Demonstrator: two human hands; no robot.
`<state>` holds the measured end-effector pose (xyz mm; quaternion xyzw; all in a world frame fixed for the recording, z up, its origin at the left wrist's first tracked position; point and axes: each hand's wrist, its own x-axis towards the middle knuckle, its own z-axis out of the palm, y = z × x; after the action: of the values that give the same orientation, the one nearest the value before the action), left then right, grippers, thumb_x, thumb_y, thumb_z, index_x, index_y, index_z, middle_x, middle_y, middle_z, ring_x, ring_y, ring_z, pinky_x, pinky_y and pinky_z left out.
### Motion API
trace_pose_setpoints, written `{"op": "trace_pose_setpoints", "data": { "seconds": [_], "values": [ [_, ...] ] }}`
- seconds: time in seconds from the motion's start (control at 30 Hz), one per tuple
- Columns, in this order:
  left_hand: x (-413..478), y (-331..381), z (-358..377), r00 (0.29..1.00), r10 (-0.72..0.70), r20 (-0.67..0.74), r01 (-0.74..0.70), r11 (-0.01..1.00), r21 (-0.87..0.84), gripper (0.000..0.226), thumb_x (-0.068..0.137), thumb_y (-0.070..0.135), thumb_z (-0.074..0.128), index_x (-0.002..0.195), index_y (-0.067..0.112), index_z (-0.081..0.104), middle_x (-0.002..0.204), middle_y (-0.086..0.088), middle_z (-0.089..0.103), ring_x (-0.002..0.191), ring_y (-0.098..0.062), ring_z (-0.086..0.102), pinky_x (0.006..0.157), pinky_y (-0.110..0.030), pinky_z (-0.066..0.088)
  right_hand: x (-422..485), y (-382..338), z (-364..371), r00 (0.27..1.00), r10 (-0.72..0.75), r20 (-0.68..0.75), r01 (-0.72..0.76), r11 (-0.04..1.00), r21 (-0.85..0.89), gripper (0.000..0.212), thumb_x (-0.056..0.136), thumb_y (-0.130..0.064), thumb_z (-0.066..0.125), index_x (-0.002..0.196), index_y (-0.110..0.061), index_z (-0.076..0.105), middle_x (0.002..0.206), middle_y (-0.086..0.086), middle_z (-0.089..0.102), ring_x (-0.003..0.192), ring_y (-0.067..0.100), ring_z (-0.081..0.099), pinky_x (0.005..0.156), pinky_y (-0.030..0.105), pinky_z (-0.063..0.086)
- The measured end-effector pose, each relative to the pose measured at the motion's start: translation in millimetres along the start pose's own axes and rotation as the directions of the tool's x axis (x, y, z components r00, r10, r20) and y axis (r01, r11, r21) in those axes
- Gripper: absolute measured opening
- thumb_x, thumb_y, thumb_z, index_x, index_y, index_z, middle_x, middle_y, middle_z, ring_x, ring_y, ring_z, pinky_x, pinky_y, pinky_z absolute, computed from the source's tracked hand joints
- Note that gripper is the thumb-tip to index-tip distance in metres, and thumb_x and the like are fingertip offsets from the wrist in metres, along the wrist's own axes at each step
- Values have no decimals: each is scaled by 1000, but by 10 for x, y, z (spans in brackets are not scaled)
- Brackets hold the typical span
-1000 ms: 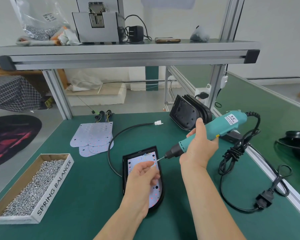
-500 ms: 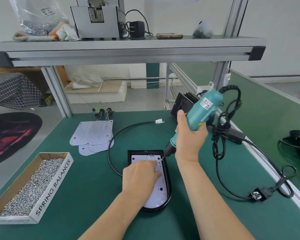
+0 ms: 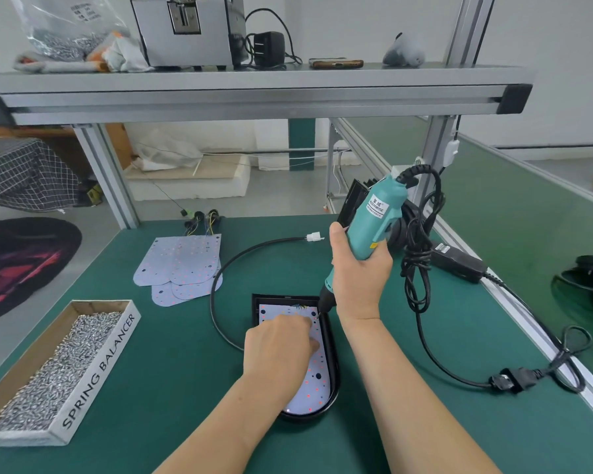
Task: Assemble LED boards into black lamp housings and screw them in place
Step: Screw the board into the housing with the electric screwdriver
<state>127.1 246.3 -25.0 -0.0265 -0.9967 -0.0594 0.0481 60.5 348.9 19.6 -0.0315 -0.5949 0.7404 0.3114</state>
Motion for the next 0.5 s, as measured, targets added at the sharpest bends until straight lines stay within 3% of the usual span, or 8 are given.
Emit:
{"op": "trace_pose_setpoints", "data": {
  "seconds": [0.37,0.5],
  "values": [
    [-8,-10,-10,1000,12,4,-12,1000,-19,19,94,34,51,82,18,50,62,3,37,68,-27,47,49,-29,21,29,73,29,1000,-5,10,5,1000,-23,33,77,-42,76,72,-20,51,64,0,53,60,21,50,61,49,51],
    [-12,-8,-16,1000,8,10,-8,1000,-18,21,94,34,50,81,19,46,62,3,37,67,-27,46,48,-28,19,16,97,61,999,-31,21,32,999,-42,40,77,-40,75,71,-11,48,60,-6,49,57,16,46,56,41,48]
  ]
}}
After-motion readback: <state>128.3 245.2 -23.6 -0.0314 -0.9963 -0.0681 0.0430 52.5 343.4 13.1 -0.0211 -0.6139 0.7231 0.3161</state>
